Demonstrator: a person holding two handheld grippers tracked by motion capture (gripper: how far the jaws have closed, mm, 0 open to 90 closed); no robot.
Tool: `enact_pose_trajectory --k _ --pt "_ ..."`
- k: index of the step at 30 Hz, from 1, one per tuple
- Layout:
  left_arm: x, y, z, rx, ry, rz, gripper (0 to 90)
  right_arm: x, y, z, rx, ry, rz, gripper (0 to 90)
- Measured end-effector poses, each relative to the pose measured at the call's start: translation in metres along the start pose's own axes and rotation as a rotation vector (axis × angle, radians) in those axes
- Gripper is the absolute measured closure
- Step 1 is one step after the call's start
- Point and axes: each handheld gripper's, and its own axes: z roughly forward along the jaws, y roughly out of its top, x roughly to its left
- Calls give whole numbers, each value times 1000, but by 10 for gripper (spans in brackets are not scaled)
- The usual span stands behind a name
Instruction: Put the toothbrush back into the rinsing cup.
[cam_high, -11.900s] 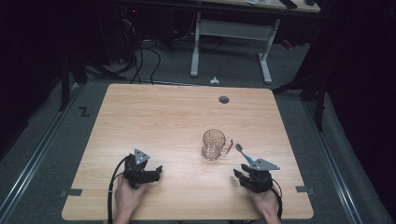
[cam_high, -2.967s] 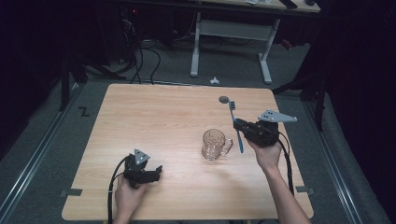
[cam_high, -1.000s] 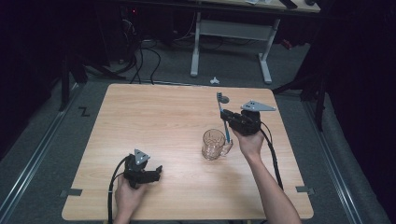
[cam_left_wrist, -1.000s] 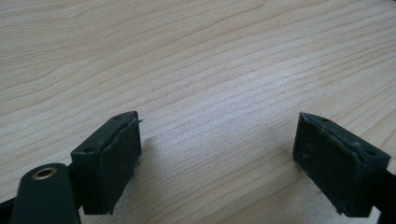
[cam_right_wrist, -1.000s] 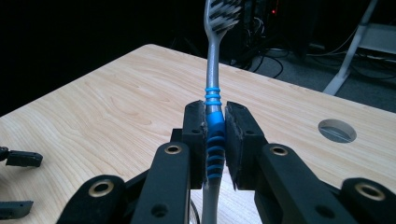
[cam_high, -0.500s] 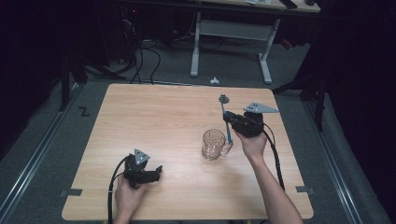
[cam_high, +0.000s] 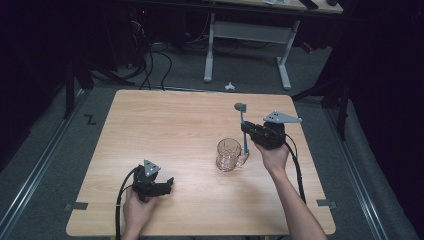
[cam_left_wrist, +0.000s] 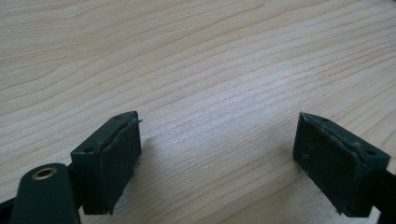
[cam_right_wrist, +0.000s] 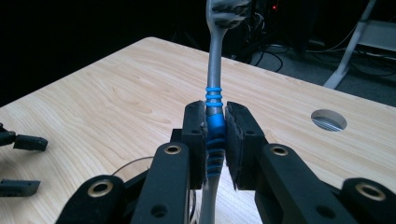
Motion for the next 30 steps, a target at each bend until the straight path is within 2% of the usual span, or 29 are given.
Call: enact_pose_trajectory --k 13,30 --pt "0 0 0 0 0 0 157 1 -3 -7 30 15 6 790" --pt "0 0 0 0 1 0 157 1 -7 -16 50 10 -6 790"
